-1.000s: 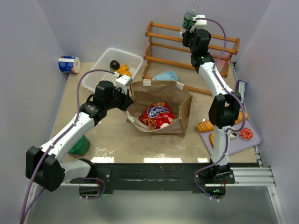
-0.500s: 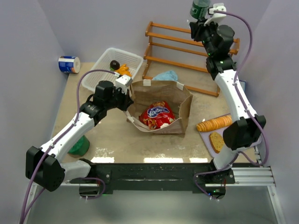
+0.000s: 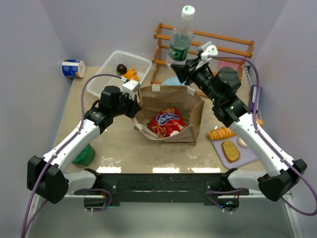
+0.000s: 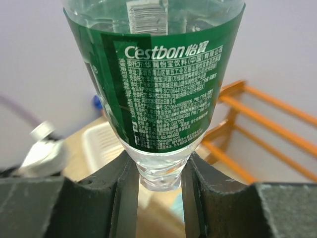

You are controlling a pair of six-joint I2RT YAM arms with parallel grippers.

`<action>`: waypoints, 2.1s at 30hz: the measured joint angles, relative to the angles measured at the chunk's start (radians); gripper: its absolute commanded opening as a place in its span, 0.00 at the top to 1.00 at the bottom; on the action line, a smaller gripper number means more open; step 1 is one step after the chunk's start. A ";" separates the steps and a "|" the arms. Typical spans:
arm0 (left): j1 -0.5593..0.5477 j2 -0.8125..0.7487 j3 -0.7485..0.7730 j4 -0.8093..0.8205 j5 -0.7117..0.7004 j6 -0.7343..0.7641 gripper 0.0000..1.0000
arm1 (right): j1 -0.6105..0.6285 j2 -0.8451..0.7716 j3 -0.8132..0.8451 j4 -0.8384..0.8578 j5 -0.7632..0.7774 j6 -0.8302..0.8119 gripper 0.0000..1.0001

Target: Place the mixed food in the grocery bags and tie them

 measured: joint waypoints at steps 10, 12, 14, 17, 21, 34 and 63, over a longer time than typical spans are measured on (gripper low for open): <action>0.000 -0.006 0.000 -0.003 -0.014 0.000 1.00 | 0.275 -0.102 -0.230 -0.201 0.055 -0.007 1.00; 0.000 -0.009 0.000 -0.004 -0.020 0.000 1.00 | 0.305 -0.111 -0.285 -0.256 0.096 -0.003 1.00; 0.000 -0.012 0.000 -0.004 -0.026 0.000 1.00 | 0.326 -0.108 -0.327 -0.324 0.134 0.002 1.00; 0.000 -0.014 0.000 -0.004 -0.030 0.000 1.00 | 0.352 -0.100 -0.382 -0.401 0.180 0.028 1.00; 0.000 -0.014 0.000 -0.005 -0.032 0.000 1.00 | 0.389 -0.088 -0.431 -0.489 0.246 0.073 1.00; -0.002 -0.031 -0.016 -0.006 -0.037 0.000 1.00 | 0.488 -0.013 -0.377 -0.737 0.358 0.258 1.00; -0.016 -0.048 -0.026 -0.026 -0.039 -0.001 1.00 | 0.522 0.156 -0.246 -1.044 0.500 0.393 0.31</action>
